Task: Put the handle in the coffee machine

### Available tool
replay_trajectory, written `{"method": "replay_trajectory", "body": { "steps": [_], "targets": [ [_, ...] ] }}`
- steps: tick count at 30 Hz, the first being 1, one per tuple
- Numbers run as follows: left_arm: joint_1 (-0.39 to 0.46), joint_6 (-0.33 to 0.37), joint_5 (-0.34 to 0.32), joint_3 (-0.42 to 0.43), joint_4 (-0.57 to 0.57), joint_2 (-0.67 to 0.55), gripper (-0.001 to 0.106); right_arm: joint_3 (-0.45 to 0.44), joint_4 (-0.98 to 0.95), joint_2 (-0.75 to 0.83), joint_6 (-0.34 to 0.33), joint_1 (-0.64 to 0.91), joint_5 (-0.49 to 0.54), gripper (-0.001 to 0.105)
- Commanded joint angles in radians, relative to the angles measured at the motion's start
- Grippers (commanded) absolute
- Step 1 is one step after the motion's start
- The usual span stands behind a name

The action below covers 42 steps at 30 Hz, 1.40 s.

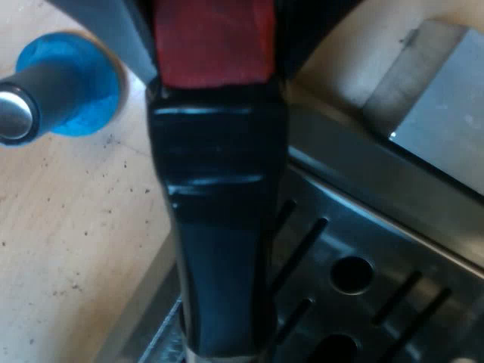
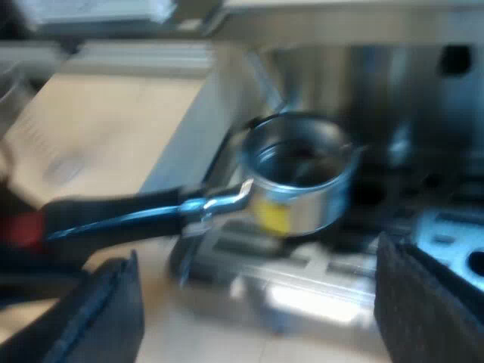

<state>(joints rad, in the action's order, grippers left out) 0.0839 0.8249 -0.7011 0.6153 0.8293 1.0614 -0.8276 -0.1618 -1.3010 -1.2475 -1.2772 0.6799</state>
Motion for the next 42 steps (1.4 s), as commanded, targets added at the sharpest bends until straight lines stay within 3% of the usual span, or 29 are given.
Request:
{"method": "replay_trajectory", "body": {
  "steps": [1, 4, 6, 10, 12, 17, 24, 28, 32, 35, 42],
  "targets": [
    [-0.002, -0.046, -0.064, 0.019, 0.014, 0.017, 0.000, 0.014, 0.126, -0.052, -0.054, -0.032, 0.134, 0.064],
    [-0.002, -0.051, -0.093, 0.034, 0.009, 0.050, 0.000, 0.018, 0.260, -0.140, -0.157, -0.042, 0.176, 0.064],
    [-0.002, -0.051, -0.104, 0.037, -0.009, 0.055, 0.000, 0.018, 0.316, -0.167, -0.192, -0.042, 0.185, 0.064],
    [-0.002, -0.051, -0.112, 0.052, -0.030, 0.090, 0.000, 0.018, 0.533, -0.281, -0.328, -0.042, 0.308, 0.064],
    [-0.002, -0.051, -0.117, 0.063, -0.030, 0.107, 0.000, 0.018, 0.571, -0.307, -0.356, -0.042, 0.348, 0.064],
    [-0.002, -0.048, -0.152, 0.102, -0.028, 0.137, 0.000, 0.018, 0.640, -0.353, -0.356, -0.042, 0.377, 0.064],
    [0.012, -0.048, -0.150, 0.155, -0.029, 0.159, 0.000, 0.018, 0.659, -0.360, -0.356, -0.042, 0.388, 0.064],
    [0.064, -0.048, -0.216, 0.186, -0.020, 0.159, 0.000, 0.018, 0.659, -0.360, -0.356, -0.042, 0.394, 0.064],
    [0.061, -0.054, -0.227, 0.192, -0.018, 0.159, 0.000, 0.018, 0.659, -0.360, -0.354, -0.042, 0.394, 0.064],
    [0.046, -0.094, -0.234, 0.192, 0.011, 0.159, 0.000, 0.018, 0.659, -0.360, -0.354, -0.042, 0.394, 0.064],
    [0.041, -0.091, -0.234, 0.196, -0.002, 0.159, 0.000, 0.018, 0.659, -0.360, -0.354, -0.042, 0.394, 0.064]
  ]
}}
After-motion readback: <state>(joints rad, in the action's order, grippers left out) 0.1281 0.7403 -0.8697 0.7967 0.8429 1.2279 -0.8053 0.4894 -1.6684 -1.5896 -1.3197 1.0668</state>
